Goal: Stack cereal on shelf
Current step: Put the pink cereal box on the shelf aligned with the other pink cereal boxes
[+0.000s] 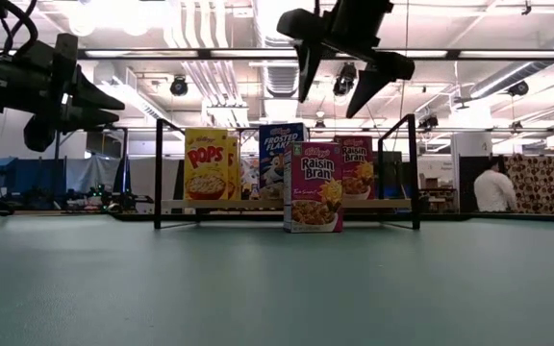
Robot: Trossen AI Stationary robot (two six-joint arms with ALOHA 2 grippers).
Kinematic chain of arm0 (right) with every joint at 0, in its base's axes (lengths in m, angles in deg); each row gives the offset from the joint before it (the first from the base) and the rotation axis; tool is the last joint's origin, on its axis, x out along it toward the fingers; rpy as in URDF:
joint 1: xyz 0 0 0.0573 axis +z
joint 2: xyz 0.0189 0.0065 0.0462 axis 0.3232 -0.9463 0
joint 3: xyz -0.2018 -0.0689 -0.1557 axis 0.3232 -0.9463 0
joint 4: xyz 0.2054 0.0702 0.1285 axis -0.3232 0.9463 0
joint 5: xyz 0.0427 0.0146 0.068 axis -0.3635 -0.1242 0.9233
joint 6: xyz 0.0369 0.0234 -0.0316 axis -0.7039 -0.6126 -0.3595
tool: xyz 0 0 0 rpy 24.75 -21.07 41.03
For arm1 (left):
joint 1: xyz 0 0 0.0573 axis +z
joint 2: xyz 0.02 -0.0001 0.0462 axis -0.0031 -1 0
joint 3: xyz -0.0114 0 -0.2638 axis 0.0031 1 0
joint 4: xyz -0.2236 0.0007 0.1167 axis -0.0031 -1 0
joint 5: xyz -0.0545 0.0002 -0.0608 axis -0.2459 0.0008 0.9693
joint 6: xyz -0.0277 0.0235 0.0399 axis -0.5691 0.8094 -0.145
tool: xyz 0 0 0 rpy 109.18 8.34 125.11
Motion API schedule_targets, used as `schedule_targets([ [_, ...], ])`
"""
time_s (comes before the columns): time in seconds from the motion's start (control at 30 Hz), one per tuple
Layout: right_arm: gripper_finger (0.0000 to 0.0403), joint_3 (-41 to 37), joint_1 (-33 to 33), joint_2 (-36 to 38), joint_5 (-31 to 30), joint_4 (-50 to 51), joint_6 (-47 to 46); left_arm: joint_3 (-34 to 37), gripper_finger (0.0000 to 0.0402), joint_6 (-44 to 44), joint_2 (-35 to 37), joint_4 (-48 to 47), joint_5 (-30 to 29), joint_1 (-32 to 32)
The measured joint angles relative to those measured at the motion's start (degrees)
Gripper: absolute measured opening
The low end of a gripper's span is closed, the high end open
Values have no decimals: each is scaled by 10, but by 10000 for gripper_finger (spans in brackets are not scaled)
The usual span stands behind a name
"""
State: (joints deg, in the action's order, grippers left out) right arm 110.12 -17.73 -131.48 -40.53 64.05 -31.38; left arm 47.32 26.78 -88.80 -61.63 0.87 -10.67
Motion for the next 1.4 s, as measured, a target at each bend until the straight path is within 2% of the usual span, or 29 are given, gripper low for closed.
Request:
schedule_targets([
  [0.27, 364, 11, 1, -27, 24, 1, -22, 0, 109, 0, 0, 0, 0, 0],
  [0.5, 397, 13, 1, -35, 37, -1, -25, 0, 109, 0, 0, 0, 0, 0],
  [1.4, 400, 17, 0, -70, 33, -9, 30, 0, 109, 0, -1, 0, 0, 0],
])
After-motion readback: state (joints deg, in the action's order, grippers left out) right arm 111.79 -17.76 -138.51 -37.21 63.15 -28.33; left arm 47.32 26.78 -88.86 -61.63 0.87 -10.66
